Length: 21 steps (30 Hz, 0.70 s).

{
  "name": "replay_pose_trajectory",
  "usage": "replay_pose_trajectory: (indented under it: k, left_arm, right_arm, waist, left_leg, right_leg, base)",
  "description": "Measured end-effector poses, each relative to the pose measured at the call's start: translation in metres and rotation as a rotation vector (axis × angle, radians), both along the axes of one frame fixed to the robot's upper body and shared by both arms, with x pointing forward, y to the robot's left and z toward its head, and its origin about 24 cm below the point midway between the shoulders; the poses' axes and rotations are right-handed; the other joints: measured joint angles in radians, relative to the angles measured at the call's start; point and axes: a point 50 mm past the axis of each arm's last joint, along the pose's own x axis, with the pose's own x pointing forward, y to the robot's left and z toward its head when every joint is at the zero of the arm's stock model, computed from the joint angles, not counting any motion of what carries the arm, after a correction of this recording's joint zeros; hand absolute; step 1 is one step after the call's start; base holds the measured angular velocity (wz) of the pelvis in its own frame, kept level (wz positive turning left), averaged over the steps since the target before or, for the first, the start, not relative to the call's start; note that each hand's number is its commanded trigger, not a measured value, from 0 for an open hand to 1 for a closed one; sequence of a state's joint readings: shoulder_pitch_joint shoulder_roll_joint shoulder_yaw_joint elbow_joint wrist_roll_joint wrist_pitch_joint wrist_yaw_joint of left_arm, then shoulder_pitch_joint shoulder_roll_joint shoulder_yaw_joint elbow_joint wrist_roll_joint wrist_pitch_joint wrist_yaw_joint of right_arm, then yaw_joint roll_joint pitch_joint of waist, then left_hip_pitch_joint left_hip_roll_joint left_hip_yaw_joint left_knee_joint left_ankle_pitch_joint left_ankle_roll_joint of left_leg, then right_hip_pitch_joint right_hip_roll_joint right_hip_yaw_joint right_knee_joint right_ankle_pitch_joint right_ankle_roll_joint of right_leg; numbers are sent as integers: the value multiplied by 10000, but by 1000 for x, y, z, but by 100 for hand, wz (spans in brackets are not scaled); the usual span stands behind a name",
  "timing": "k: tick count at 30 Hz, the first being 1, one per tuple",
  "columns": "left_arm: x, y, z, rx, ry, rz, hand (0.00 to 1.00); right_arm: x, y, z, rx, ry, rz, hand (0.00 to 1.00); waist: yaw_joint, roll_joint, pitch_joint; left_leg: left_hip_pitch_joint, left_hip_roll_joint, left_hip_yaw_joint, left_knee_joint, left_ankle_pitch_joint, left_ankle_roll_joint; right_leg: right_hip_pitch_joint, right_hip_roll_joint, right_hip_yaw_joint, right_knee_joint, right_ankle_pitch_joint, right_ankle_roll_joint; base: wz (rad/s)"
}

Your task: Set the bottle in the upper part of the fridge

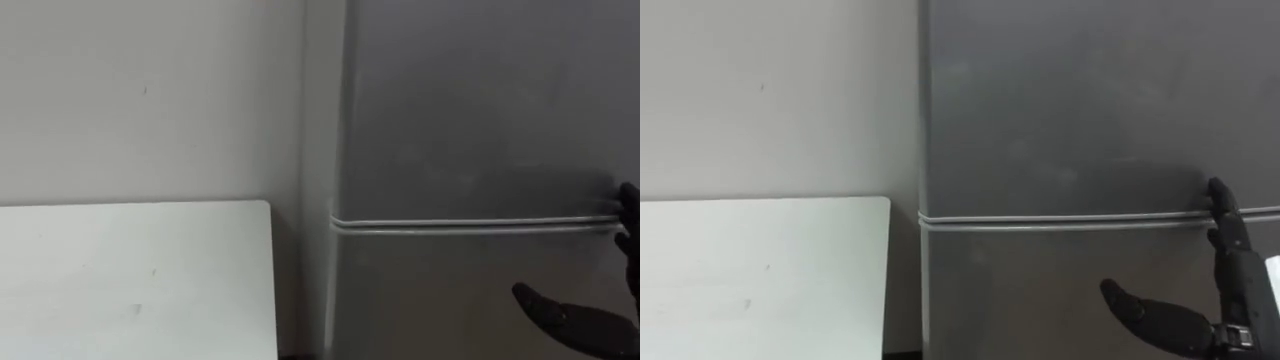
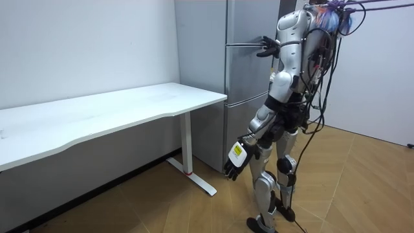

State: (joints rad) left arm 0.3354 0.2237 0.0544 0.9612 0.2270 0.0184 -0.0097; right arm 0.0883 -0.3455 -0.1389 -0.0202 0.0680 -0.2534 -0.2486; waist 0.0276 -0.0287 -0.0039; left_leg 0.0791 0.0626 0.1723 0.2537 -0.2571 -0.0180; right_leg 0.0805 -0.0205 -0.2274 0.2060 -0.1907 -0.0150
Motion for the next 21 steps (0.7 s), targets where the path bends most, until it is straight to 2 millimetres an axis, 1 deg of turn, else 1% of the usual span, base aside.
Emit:
replay_pose_trajectory:
  k: [1,2,5,7,9,12,16,21]
  left_arm:
    - [-1,0,0,4,37,-23,0]
    - [-2,0,0,6,70,-18,0]
    - [-1,0,1,11,2,-39,0]
    - [-1,0,1,24,-37,-43,0]
    - [-2,0,1,31,-23,-33,0]
    - [-2,0,1,30,-69,-38,0]
    - [-2,0,1,47,-211,-45,0]
    - [-10,3,4,205,-236,297,0]
  right_arm:
    - [0,0,-1,5,44,0,0]
    - [0,-1,-2,-3,62,-5,0]
    - [0,-1,-4,38,145,-18,0]
    - [0,-4,-11,73,498,21,0]
    - [-1,-4,-15,99,684,25,0]
    - [-4,-7,-21,189,1001,-73,0]
    - [-9,-9,-29,66,1457,-226,0]
    - [-14,-13,-31,9,1516,-604,0]
  waist:
    - [-31,-9,-30]
    - [-38,-7,-39]
    - [-54,-19,-47]
    - [-119,-39,-52]
    - [-208,-48,-48]
    - [-194,-75,-31]
    - [-182,-92,-34]
    - [-279,-100,-33]
  left_leg:
    - [0,-20,-97,10,0,0]
    - [0,-24,-115,21,0,1]
    - [0,-39,-148,38,10,17]
    - [2,-59,-196,55,24,36]
    - [1,-74,-255,95,28,45]
    - [-4,-77,-324,138,25,48]
    - [-13,-62,-292,138,25,46]
    - [-55,-80,-303,129,25,46]
  right_leg:
    - [27,-8,-40,-3,1,1]
    - [40,-13,-61,-3,0,1]
    - [59,-35,-104,9,2,4]
    - [100,-58,-155,11,9,14]
    - [215,-73,-227,-3,13,24]
    - [189,-127,-223,13,6,35]
    - [169,-119,-211,10,3,30]
    - [257,-61,-249,-21,3,46]
  base:
    - [9]
    - [9]
    - [5]
    - [7]
    - [12]
    - [5]
    - [0]
    - [2]
